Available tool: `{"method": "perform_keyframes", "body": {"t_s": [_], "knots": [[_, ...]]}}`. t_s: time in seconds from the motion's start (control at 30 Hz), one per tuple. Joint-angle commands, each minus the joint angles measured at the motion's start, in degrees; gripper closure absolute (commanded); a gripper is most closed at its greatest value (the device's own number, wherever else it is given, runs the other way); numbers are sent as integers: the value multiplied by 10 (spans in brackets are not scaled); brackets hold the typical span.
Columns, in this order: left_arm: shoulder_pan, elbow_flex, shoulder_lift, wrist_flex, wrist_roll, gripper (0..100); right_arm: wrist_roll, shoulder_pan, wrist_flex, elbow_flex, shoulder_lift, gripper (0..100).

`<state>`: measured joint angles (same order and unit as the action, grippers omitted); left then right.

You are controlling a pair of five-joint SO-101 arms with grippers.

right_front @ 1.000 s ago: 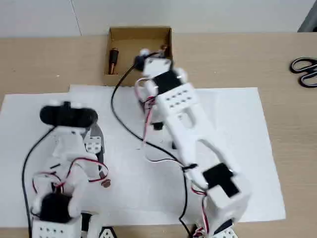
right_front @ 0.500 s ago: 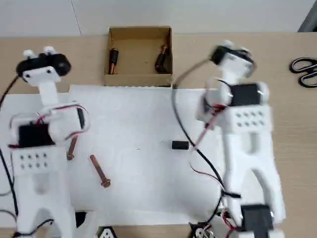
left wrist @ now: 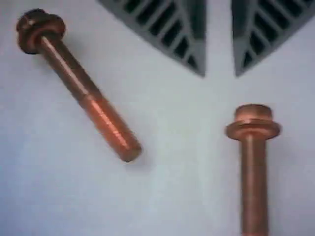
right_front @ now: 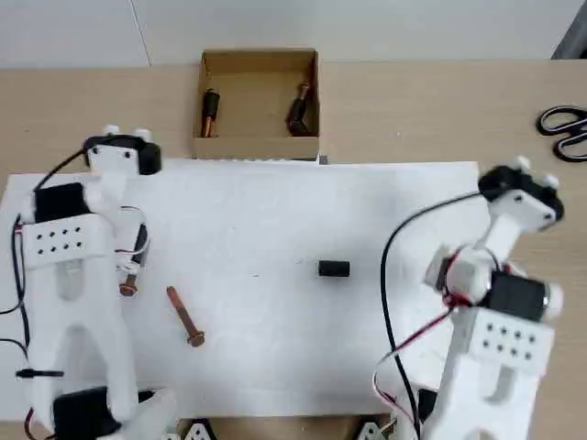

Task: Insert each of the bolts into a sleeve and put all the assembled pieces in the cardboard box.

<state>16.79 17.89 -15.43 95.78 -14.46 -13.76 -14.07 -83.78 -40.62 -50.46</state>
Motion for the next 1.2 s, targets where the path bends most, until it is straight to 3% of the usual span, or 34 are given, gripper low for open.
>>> {"method": "perform_keyframes", "body": {"t_s": [0.0, 0.2, 0.6, 1.17], "knots": [[9, -6, 18, -13, -18, 917, 11, -29, 15, -37, -60, 996], [8, 40, 69, -51, -54, 914, 7, -33, 15, -76, -112, 996], [11, 41, 133, -100, -58, 914, 6, -33, 14, -79, -124, 996], [11, -21, 135, -98, -55, 913, 5, -33, 15, -79, -122, 996]]}}
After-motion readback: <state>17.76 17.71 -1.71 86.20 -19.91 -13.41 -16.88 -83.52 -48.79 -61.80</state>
